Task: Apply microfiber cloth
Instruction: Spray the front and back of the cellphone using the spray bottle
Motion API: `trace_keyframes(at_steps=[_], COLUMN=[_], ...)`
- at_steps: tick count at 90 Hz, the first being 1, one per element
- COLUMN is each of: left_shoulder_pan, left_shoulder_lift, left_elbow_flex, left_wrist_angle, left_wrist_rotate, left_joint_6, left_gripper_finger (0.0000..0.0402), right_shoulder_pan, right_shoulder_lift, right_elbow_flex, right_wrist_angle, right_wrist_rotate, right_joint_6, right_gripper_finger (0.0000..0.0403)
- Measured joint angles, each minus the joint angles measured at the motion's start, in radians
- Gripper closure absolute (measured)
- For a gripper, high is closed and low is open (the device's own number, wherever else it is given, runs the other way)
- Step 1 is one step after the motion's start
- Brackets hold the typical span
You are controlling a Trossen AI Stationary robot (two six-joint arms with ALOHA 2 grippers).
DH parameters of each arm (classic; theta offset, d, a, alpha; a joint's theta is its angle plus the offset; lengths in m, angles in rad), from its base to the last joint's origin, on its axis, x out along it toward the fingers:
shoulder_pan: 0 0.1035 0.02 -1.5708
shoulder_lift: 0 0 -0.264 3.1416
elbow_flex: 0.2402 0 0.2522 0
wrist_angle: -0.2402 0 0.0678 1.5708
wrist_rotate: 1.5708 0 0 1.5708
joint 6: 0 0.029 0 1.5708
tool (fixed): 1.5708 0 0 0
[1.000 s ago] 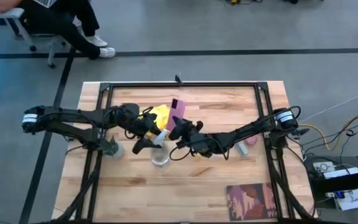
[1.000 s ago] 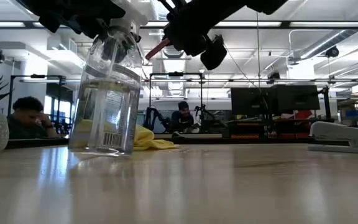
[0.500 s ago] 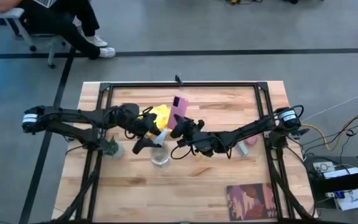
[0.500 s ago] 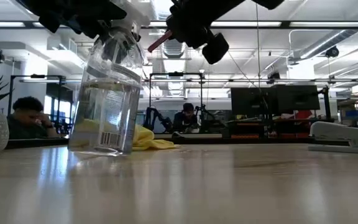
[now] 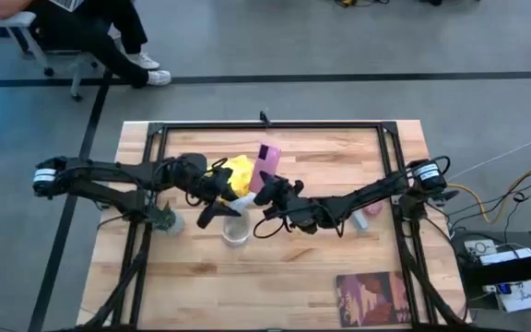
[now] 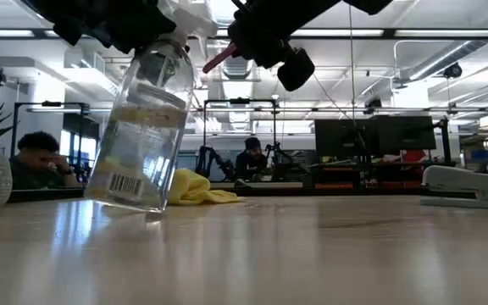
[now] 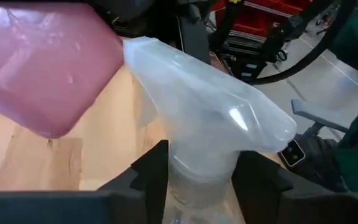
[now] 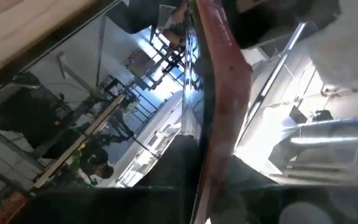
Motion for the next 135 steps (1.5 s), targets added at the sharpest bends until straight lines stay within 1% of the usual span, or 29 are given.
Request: trace_keyframes(at_steps=[8, 21, 36, 43, 50, 62, 70, 86, 100, 106, 123, 135], left_shoulder_pan=[-0.001, -0.003, -0.019, -0.026, -0.028, -0.029, -0.028, -0.031, -0.062, -0.089, -0.181, -0.190], left_shoulder_lift=[0.000, -0.001, -0.019, -0.029, -0.042, -0.048, -0.037, -0.008, 0.001, 0.001, 0.001, -0.016], left_elbow_flex=[0.000, 0.000, 0.000, 0.000, 0.000, 0.001, 0.002, 0.002, 0.002, 0.002, 0.002, 0.002], left_wrist_angle=[-0.012, -0.013, -0.012, -0.018, -0.035, -0.059, -0.062, -0.075, -0.071, -0.047, 0.000, -0.007], left_wrist_rotate=[0.011, 0.089, 0.094, 0.094, 0.089, 0.031, 0.025, 0.024, 0.019, -0.016, -0.193, -0.213], left_joint_6=[-0.009, -0.023, -0.034, -0.005, 0.066, 0.199, 0.254, 0.249, 0.181, 0.163, 0.156, 0.157], left_gripper_finger=[0.0232, 0.0195, 0.0169, 0.0161, 0.0156, 0.0151, 0.0148, 0.0137, 0.0128, 0.0127, 0.0127, 0.0127], right_shoulder_pan=[0.000, 0.004, 0.007, 0.007, 0.007, 0.009, 0.013, 0.021, 0.020, 0.020, 0.022, 0.034], right_shoulder_lift=[0.000, 0.000, 0.000, 0.001, 0.001, 0.001, 0.001, 0.001, 0.001, 0.001, 0.001, 0.001], right_elbow_flex=[-0.001, -0.005, -0.009, -0.010, -0.010, -0.010, -0.010, -0.012, -0.012, -0.012, -0.014, -0.019], right_wrist_angle=[-0.002, 0.000, -0.001, -0.005, -0.002, -0.004, -0.007, -0.029, -0.029, -0.029, -0.029, -0.029], right_wrist_rotate=[0.014, 0.014, -0.027, -0.046, -0.050, -0.050, -0.049, -0.042, -0.041, -0.041, -0.042, -0.049], right_joint_6=[0.033, 0.040, 0.003, -0.025, -0.030, -0.001, 0.025, 0.034, 0.040, 0.046, 0.051, 0.051], right_gripper_finger=[0.0400, 0.0400, 0.0400, 0.0400, 0.0400, 0.0400, 0.0400, 0.0400, 0.0400, 0.0400, 0.0400, 0.0400])
